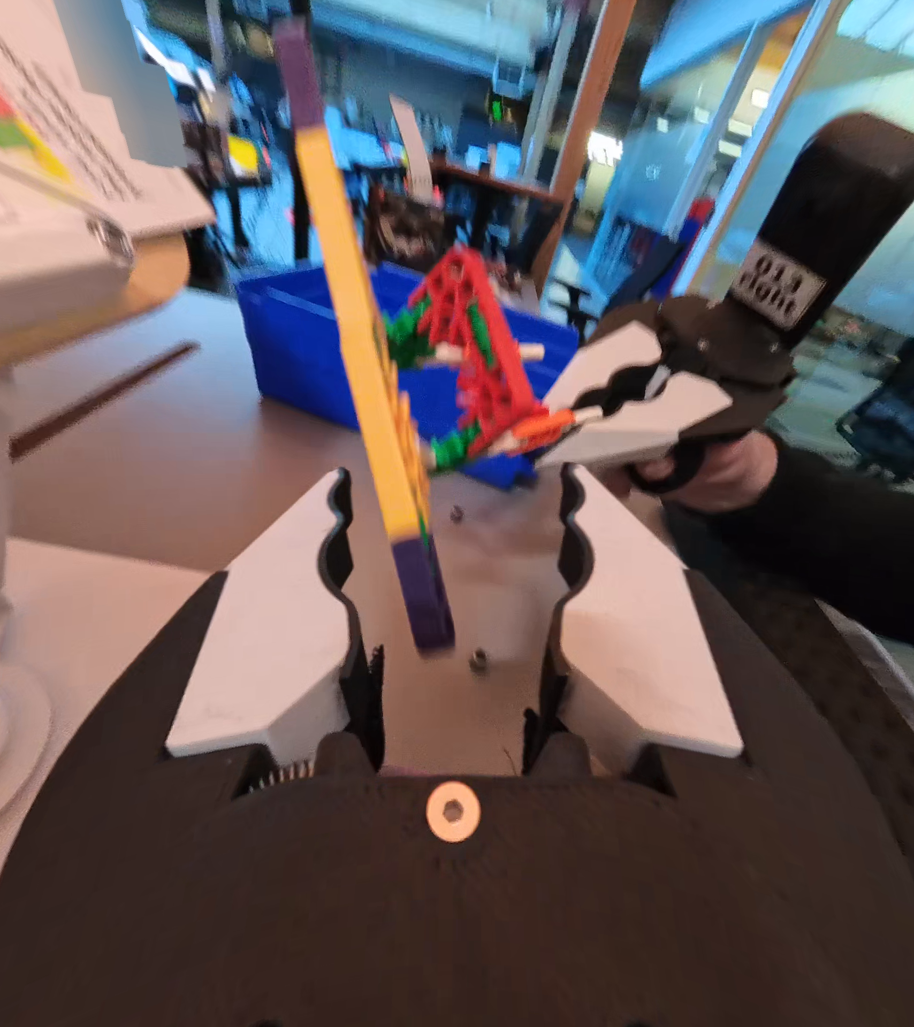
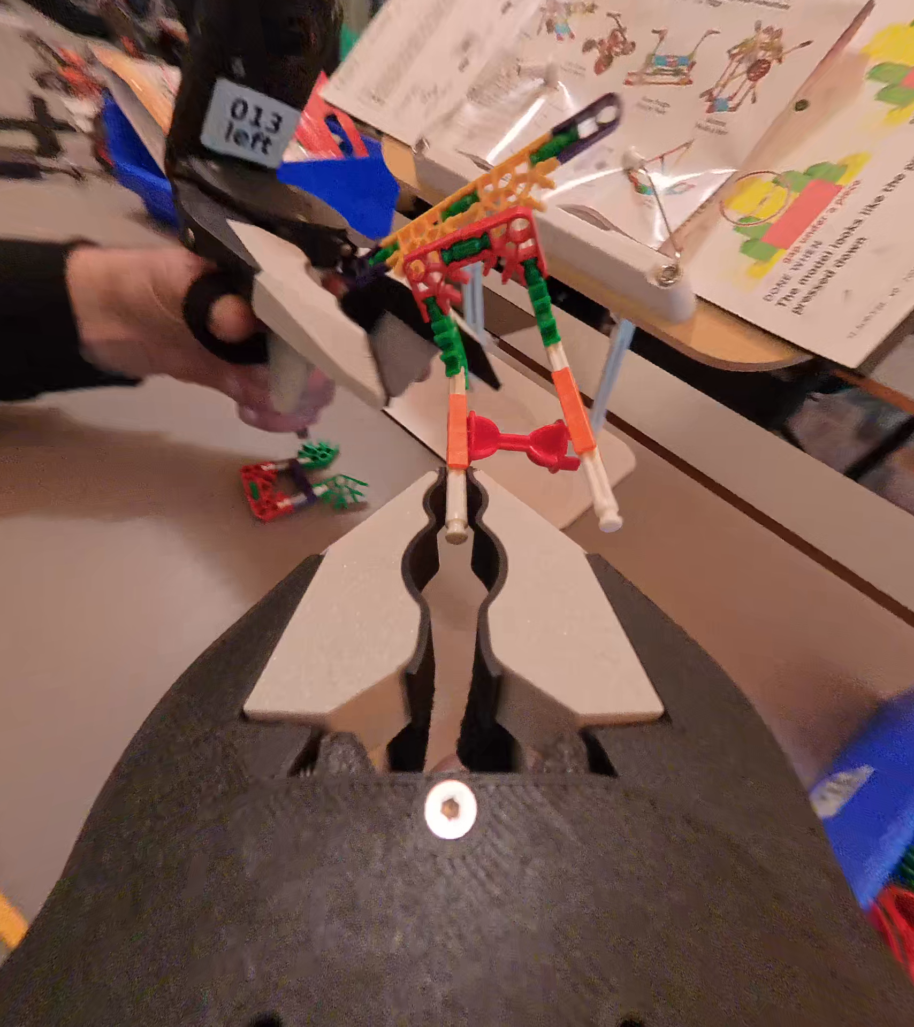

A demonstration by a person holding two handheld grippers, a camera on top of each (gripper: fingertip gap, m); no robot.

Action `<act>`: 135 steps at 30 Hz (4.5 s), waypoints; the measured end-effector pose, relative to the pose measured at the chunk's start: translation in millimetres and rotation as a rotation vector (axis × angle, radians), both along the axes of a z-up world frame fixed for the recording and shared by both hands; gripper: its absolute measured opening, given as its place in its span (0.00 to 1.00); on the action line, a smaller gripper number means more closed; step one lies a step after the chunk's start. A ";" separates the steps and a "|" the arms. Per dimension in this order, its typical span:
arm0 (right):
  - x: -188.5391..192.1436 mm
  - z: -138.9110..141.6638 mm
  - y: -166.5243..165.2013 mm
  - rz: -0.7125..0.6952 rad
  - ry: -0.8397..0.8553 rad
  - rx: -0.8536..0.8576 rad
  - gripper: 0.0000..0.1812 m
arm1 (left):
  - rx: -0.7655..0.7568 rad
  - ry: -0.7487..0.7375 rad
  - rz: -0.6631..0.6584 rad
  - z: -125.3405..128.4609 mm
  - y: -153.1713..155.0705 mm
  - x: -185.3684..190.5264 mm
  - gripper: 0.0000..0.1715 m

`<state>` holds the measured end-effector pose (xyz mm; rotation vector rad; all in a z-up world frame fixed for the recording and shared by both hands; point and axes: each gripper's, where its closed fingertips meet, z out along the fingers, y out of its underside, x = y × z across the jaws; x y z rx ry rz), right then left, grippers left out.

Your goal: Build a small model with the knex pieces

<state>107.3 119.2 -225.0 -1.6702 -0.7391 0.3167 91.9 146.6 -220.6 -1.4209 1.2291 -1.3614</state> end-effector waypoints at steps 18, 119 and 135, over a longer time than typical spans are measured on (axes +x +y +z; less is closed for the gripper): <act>22.7 -11.6 17.7 -0.289 -0.539 0.243 0.05 | 0.310 -0.004 0.298 21.9 5.5 12.4 0.12; 38.9 7.6 13.7 -0.180 0.373 -0.162 0.01 | 0.555 -0.157 0.170 33.6 -86.1 46.8 0.01; 23.0 -65.9 -18.5 -0.007 -0.209 -0.322 0.21 | 0.173 -0.084 -0.379 16.0 -95.9 -0.5 0.01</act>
